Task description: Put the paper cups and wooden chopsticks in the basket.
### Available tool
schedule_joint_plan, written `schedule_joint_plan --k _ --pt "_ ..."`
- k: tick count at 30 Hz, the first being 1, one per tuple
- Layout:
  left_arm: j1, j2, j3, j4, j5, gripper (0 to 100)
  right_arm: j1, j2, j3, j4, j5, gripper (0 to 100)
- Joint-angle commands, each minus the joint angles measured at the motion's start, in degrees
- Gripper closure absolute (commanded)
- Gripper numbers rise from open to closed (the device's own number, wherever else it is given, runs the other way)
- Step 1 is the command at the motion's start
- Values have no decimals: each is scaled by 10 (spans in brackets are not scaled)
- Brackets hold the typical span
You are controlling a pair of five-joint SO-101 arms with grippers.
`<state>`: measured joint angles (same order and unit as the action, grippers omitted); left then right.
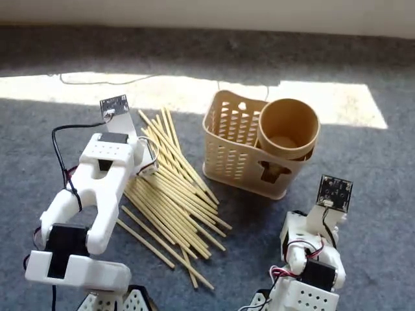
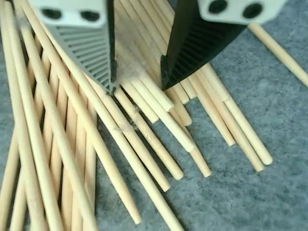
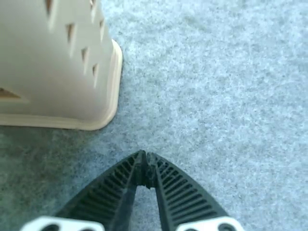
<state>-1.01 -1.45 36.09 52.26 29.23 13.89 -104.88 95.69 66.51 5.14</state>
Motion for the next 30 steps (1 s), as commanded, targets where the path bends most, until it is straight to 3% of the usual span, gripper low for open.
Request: schedule_joint_plan --k 1,7,18,30 --pt "8 1 -22 -7 4 861 6 -3 61 -9 -3 980" --pt "11 1 -22 -8 1 988 6 -3 61 -9 -3 980" --pt "9 0 -53 -4 1 993 6 -3 61 -9 -3 980" --pt "-4 -13 -150 100 -1 993 6 -3 61 -9 -3 980"
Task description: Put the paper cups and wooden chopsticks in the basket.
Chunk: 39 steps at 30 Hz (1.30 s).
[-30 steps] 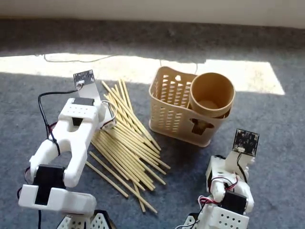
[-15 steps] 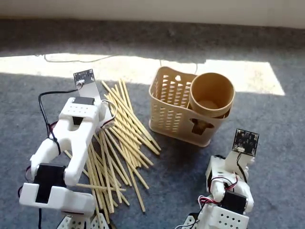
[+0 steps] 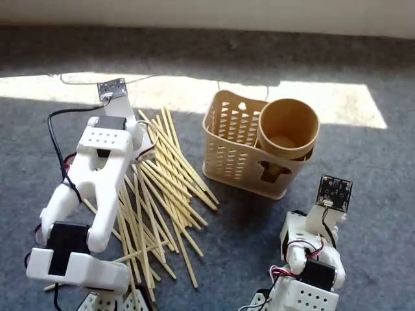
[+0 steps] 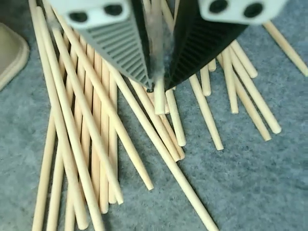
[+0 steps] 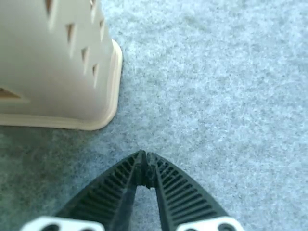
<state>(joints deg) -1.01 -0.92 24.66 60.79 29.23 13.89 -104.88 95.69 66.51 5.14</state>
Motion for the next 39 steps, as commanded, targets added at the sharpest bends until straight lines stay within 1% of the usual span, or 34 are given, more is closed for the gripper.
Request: schedule_joint_plan --k 1,4,9,16,20,27,31,35,39 --pt "-5 -31 -34 14 -2 993 6 -3 61 -9 -3 980" --pt "-10 -87 -30 17 -26 994 6 -3 61 -9 -3 980" --pt "-9 -187 -7 9 -29 994 6 -3 61 -9 -3 980" --pt "-4 -254 -14 -61 -31 994 6 -3 61 -9 -3 980" --pt "8 -277 -46 -74 -32 994 6 -3 61 -9 -3 980" --pt "10 -284 -149 -100 -32 990 6 -3 61 -9 -3 980" --pt "15 -284 -207 -149 -32 989 6 -3 61 -9 -3 980" --pt "44 -284 -253 -211 -32 993 6 -3 61 -9 -3 980" --pt "81 -284 -286 -246 -38 993 6 -3 61 -9 -3 980"
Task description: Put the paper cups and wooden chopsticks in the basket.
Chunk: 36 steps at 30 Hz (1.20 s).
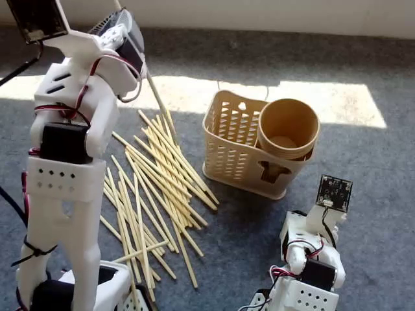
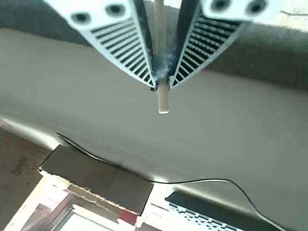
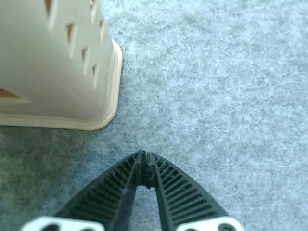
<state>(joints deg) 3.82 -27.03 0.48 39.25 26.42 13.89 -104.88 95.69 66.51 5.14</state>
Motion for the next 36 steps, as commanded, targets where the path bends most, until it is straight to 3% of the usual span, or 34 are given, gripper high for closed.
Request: schedule_joint_plan --k 1,5,8,15,21,26,32,36 --pt "44 -23 -50 -37 -25 993 6 -3 61 -9 -3 980" --pt "95 -23 -47 -81 -128 993 6 -3 61 -10 -3 980" --pt "112 -21 -46 -91 -156 993 6 -3 61 -10 -3 980" --pt "116 -24 -53 -91 -149 993 6 -3 61 -11 -3 980" --pt "113 -22 -43 -130 -41 991 6 -3 61 -10 -3 980" --pt "111 -21 -24 -149 -4 993 6 -3 61 -10 -3 980" --pt "111 -19 56 -264 0 993 6 -3 61 -10 -3 980" --pt "116 -21 140 -379 -84 993 6 -3 61 -10 -3 980"
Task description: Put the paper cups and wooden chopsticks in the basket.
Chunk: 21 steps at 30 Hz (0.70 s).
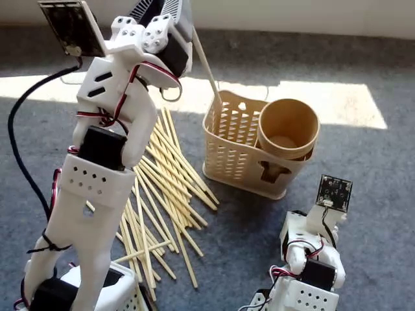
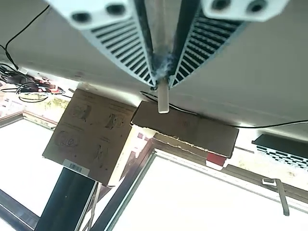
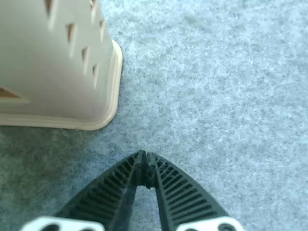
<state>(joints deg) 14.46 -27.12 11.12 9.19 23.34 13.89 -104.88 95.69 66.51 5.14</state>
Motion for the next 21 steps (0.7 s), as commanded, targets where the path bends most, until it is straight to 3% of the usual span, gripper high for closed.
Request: schedule_joint_plan --k 1,4,9,14,21 --pt "12 -21 47 -94 -70 993 6 -3 61 -10 -3 980" --pt "44 -19 61 -94 -112 992 6 -3 61 -10 -3 980" --pt "80 -22 61 -51 -122 974 6 -3 61 -10 -3 980" --pt "83 -22 50 16 -122 893 7 -3 61 -10 -3 980" --pt "81 -22 -5 108 -123 887 7 -3 61 -10 -3 980"
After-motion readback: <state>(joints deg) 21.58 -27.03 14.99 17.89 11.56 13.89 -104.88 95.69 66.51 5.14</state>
